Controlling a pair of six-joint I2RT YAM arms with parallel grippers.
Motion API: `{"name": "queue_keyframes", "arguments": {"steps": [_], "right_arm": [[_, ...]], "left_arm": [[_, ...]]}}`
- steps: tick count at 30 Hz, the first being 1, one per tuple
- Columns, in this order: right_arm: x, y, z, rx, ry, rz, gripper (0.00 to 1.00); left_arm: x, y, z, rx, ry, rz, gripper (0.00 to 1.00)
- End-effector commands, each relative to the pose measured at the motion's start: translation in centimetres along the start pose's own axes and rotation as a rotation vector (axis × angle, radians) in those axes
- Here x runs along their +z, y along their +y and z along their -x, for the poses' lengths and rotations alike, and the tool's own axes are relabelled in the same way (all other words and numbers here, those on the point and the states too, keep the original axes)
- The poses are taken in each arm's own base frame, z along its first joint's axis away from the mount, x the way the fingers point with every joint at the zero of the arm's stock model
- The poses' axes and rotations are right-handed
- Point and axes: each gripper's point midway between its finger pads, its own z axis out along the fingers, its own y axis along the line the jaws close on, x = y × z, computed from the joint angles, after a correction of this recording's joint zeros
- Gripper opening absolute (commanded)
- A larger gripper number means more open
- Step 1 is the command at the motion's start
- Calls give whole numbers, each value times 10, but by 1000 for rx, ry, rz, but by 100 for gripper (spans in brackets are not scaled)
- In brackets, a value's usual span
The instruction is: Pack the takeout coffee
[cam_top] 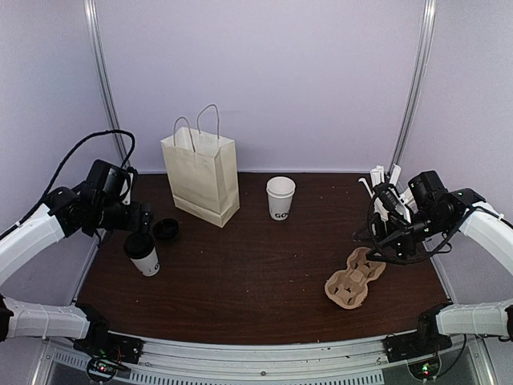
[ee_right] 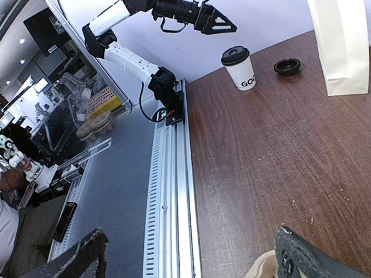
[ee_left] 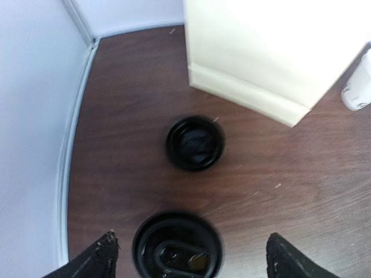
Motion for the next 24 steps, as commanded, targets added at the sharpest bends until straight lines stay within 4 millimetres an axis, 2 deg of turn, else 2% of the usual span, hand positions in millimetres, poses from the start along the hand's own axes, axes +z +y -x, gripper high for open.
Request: {"name": "queue_keyframes", "arguments": {"steps": [1,5,7,12,15,20,24], "right_arm": [[-1,-3,-1,-15,-3,-18,100],[-2,-4,-1,-18,-2,-23,100],[-2,-4,-1,-20,0,-27,100],[-2,-4,-2,-24,3,-33,100],[-2,-4,-3,-30,6,-41,100],[-3,-5,-4,-36,7,-49,100],[-3,-4,-5,-44,7,-52,100]], "left_arm": [[-30,-58,67,127,-219,-317,77],[-51,-96,108,230,-339,-494,74],[-50,-100,130,234,-375,-479,76],[-25,-99,177,177,-424,-360,79],[-17,-111,201,118,-449,-381,79],[13,-110,225,-12,-451,-308,78],[34,-115,239,-54,-452,-275,72]]}}
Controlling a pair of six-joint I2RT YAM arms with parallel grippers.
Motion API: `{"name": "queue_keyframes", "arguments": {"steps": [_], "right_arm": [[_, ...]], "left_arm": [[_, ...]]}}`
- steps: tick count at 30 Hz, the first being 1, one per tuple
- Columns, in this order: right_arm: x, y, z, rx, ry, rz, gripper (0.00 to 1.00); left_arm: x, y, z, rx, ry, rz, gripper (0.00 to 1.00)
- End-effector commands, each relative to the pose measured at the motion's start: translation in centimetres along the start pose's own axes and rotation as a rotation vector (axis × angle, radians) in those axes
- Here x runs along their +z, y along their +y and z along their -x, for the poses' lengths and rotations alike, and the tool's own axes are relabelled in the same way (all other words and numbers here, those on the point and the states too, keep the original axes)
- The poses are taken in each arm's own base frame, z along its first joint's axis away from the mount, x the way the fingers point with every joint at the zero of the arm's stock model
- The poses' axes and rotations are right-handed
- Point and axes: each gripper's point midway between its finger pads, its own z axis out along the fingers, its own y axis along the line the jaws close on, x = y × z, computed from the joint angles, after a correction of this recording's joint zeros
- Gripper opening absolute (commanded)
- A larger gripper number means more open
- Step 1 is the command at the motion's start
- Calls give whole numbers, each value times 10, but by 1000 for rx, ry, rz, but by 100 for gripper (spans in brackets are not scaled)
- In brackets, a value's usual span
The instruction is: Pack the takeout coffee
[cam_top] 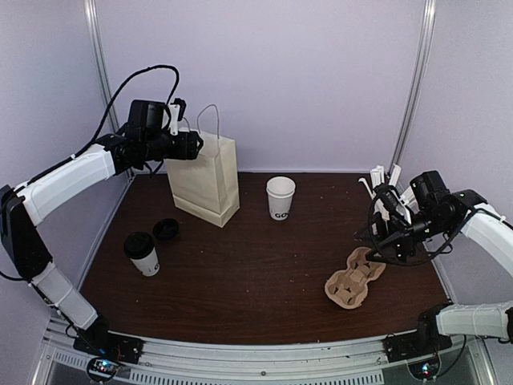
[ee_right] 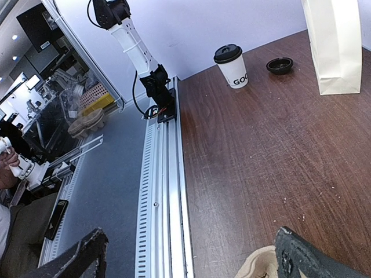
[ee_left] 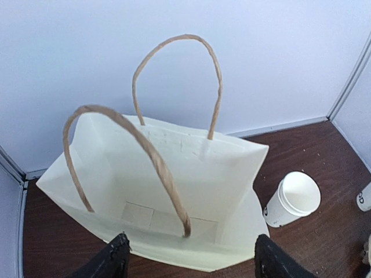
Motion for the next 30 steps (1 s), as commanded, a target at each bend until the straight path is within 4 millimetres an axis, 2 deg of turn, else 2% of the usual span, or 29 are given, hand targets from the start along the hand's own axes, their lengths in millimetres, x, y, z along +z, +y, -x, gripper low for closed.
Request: {"name": "queue_keyframes", "arguments": {"steps": [1,3,4,6,9,10,12,17,19,23,30], "right_arm": [[-2,0,-3,-23,-3,-17,100],[-2,0,-3,-27,-2,-19,100],[-2,0,-3,-28,-2,-20,100],[-2,-1,-3,-27,-2,-22,100],[-2,0,-4,-28,-1,-23,100],[-2,-1,-4,-29,-2,-25,100],[-2,-1,-4,-28,-2,-24,100],[-2,-2,-4,-30,-3,-22,100],[-2,-2,-4,-30,-3,-22,100],[-2,-2,-5,-33,-1,-26,100],[-2,-1,-4,-39,-3,-24,100]], "left_arm": [[17,6,37,-79,-113,53,68],[26,3,43,-71,-128,43,57],[33,2,42,-69,-125,43,48],[35,-2,46,-59,-144,25,35],[30,-11,52,-56,-167,20,14],[27,-13,53,-58,-172,17,9],[18,-31,55,-52,-178,-12,0],[-13,-80,54,18,-220,-29,0],[-21,-95,48,18,-218,-38,0],[-37,-121,24,-36,-202,-66,0],[-76,-176,-17,-28,-222,-108,0]]}}
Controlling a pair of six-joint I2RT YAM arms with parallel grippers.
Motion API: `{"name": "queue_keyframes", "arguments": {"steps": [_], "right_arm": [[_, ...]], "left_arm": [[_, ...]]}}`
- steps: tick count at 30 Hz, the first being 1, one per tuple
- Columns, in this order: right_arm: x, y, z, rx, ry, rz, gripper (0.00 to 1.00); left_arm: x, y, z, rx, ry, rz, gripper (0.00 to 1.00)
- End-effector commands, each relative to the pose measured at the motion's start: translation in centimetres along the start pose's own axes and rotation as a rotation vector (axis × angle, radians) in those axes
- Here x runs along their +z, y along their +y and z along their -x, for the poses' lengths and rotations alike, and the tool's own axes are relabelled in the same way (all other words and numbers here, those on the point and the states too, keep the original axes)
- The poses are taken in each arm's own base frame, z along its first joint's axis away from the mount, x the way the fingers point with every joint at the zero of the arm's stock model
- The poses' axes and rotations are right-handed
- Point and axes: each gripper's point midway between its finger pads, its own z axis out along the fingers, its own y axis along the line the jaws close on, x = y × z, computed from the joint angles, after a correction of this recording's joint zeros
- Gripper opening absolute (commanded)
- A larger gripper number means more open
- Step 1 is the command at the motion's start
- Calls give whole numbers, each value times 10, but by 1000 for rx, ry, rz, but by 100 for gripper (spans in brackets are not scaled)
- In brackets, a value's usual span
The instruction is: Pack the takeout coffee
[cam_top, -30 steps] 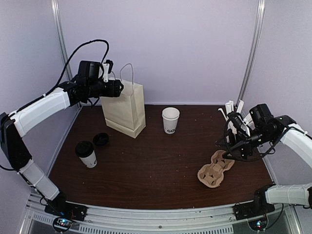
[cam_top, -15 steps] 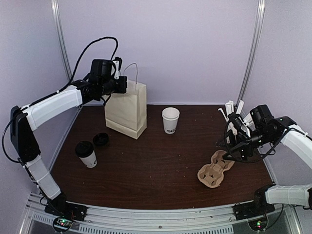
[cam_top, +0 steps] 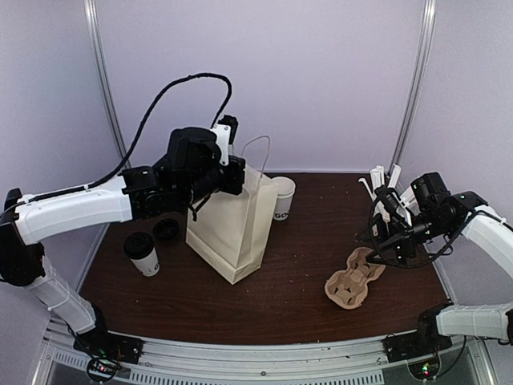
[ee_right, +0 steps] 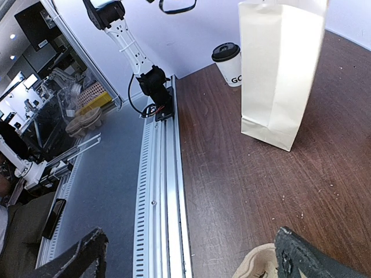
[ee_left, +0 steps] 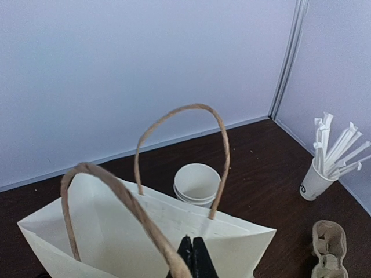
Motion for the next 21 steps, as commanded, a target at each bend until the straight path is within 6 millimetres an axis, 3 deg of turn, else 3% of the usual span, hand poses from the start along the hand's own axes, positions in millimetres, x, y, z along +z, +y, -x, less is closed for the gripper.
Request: {"name": "queue_keyframes", "arguments": {"steps": [1,3,4,5,7,10,14,19,21], "right_arm": [[-2,0,0,-33,-7,-11,100],[-2,0,0,-33,-7,-11,100],[-2,0,0,-34,-8,-10,100],[-2,0,0,-33,-7,-11,100],[-2,1,0,-34,-8,-10,100],[-2,1,1,-35,-9,-9,100],[-2,-2,10,-23,-18,-5,99],[1,-32,37,12,18,-126,90],[3,-45,48,5,56,-195,88]], "left_arm": [[-26,-25,8,-55,-93,16,0],[-38,-42,4,-38,-94,-5,0],[-42,-47,2,-24,-88,-10,7],[-48,-52,1,-14,-82,-11,23],[-60,-53,0,16,-62,12,43],[-77,-46,-2,72,-26,50,57],[-101,-15,-18,114,61,133,64],[-124,14,-34,137,99,157,67],[-134,20,-32,148,108,138,68]]}}
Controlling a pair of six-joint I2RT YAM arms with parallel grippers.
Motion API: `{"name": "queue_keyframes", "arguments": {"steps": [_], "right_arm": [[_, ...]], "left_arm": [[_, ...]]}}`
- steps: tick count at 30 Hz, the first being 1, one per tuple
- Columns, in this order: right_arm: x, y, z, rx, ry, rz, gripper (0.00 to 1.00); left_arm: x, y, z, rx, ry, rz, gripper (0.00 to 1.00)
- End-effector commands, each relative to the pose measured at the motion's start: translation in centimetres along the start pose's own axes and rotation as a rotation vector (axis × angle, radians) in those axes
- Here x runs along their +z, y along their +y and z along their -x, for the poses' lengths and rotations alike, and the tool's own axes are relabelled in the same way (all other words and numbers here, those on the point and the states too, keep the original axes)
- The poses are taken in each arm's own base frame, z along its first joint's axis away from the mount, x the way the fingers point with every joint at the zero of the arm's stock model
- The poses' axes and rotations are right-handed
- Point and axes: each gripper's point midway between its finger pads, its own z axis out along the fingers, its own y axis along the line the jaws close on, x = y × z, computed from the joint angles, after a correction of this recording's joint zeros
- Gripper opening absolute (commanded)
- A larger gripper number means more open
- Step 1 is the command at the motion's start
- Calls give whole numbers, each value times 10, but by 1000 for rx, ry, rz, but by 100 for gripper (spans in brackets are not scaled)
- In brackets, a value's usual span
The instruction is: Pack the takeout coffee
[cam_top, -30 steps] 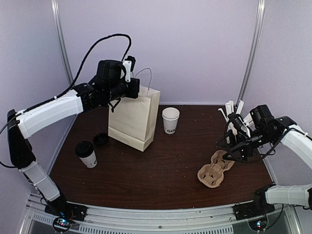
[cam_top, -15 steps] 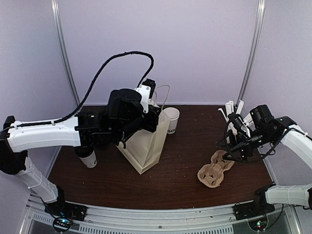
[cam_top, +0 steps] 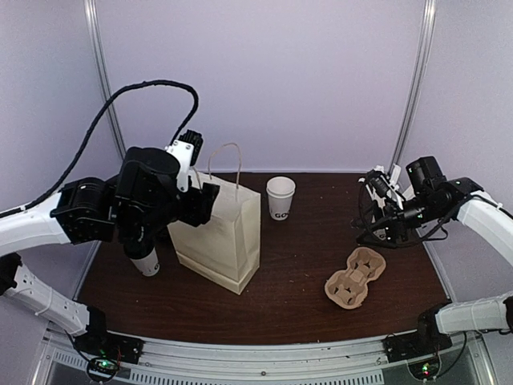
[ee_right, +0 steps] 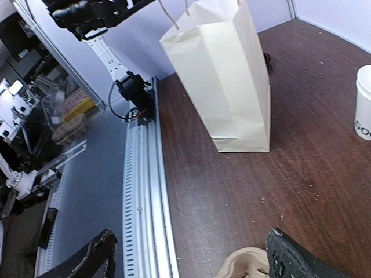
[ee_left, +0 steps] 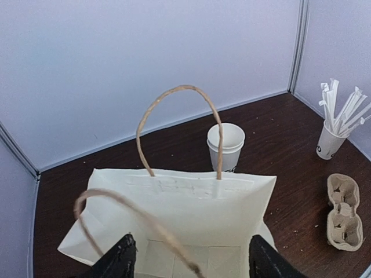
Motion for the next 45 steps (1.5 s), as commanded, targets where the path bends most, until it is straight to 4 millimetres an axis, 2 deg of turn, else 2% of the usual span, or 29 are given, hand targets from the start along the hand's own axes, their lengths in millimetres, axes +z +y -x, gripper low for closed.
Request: {"name": "queue_keyframes", "arguments": {"steps": [1,5,8,12,15,18,22,25,28,30,35,39,45], "right_arm": [[3,-26,35,-36,47,-156,87],[16,-29,64,-77,102,-203,83],[36,-29,86,-174,154,-259,83],[78,-35,107,-234,224,-278,81],[108,-43,126,-251,236,-277,78],[134,-51,149,-273,224,-300,78],[167,-53,174,-264,190,-278,77],[189,-60,186,-265,166,-300,77],[208,-66,187,-260,177,-309,77],[213,-69,189,-261,175,-310,71],[217,-66,191,-274,173,-286,44],[214,-57,196,-276,160,-259,2],[190,-22,191,-395,207,-167,0]], "left_arm": [[-18,25,-14,51,51,25,68],[-45,43,-3,89,54,-25,71],[-65,62,4,106,43,-36,77],[-88,78,15,159,6,-84,80],[-97,92,30,255,-27,-57,86],[-95,108,43,317,18,-34,89],[-70,118,38,223,142,-98,89],[-46,119,29,114,231,-146,86],[-27,110,23,55,285,-208,83],[-21,107,24,58,281,-220,83],[-18,112,30,62,278,-249,83],[-15,116,31,71,276,-258,83],[-17,103,31,120,271,-348,83]]}}
